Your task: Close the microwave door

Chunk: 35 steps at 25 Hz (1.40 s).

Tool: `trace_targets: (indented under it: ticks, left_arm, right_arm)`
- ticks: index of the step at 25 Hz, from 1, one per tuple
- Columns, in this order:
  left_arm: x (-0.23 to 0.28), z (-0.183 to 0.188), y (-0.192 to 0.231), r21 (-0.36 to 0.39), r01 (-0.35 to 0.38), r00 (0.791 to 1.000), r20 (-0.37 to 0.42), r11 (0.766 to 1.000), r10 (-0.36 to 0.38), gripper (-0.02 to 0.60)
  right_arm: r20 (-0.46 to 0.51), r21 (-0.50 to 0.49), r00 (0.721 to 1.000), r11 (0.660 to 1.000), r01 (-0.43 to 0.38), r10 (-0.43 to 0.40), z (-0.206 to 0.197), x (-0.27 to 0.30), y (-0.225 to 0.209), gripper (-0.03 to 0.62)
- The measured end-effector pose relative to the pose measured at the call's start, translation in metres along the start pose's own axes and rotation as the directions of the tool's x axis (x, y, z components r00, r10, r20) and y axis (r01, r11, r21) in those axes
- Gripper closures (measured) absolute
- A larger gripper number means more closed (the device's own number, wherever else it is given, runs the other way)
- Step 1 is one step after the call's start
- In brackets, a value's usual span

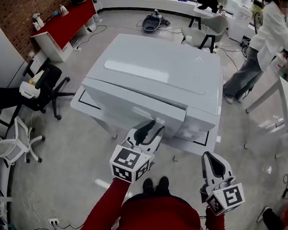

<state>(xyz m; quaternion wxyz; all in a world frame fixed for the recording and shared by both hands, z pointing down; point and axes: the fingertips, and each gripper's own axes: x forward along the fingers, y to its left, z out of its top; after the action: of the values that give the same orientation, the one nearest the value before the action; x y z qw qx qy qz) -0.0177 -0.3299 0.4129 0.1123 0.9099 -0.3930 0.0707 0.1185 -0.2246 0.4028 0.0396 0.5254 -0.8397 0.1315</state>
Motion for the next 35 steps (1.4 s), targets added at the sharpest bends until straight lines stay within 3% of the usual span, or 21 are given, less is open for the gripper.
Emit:
trace_targets:
  ticks: [4,8,20,25,26,31,35]
  left_arm:
    - [0.0,0.001,0.012,-0.017,-0.1,0.995,0.0,0.995,0.1,0.533]
    - [0.001,0.002,0.011,-0.008,-0.146,0.989,-0.004,0.989,0.146,0.534]
    - [0.015,0.005,0.018,-0.071,-0.142,0.99,0.002,0.987,0.143,0.541]
    - [0.011,0.007,0.016,-0.06,-0.104,0.994,0.016,0.993,0.105,0.547]
    - [0.006,0.008,0.013,-0.051,-0.082,0.996,0.024,0.995,0.083,0.571]
    - [-0.039,0.013,-0.017,0.038,0.046,0.996,0.078,0.998,-0.049,0.571]
    - [-0.07,0.01,-0.03,0.047,0.06,0.995,0.075,0.997,-0.063,0.572]
  right_arm:
    - [-0.014,-0.023,1.0,1.0,0.004,-0.004,0.001,0.004,-0.006,0.582]
    - [-0.014,-0.015,1.0,1.0,-0.01,0.01,0.002,0.009,-0.007,0.582]
    - [-0.018,-0.023,0.999,0.999,-0.029,0.029,0.003,0.015,-0.008,0.58]
    - [-0.008,-0.018,0.999,0.999,-0.047,0.047,0.005,0.014,-0.003,0.582]
    - [0.003,-0.02,0.999,0.998,-0.053,0.053,0.007,0.014,-0.002,0.582]
    - [0.069,-0.052,0.993,0.995,-0.09,0.093,0.021,0.012,0.004,0.58]
    - [0.116,-0.078,0.985,0.989,-0.123,0.132,0.031,0.009,0.012,0.58]
